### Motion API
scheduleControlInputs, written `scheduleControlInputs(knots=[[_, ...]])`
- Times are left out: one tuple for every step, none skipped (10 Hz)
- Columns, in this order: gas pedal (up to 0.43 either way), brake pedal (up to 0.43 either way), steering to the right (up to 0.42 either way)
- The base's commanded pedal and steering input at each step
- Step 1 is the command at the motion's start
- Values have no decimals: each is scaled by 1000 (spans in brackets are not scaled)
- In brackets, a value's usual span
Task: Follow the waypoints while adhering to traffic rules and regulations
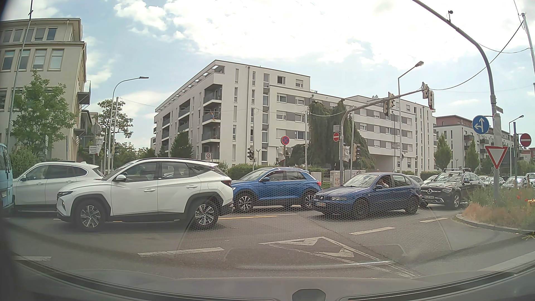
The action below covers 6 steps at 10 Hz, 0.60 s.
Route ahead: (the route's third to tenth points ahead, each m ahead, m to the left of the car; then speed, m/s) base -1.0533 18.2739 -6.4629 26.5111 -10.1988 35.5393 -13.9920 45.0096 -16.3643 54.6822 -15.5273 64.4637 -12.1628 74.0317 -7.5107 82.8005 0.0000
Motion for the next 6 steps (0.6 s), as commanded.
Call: scheduleControlInputs(knots=[[0, 335, -883], [0, 341, -883], [0, 335, -883], [0, 335, -883], [0, 335, -883], [0, 341, -883]])
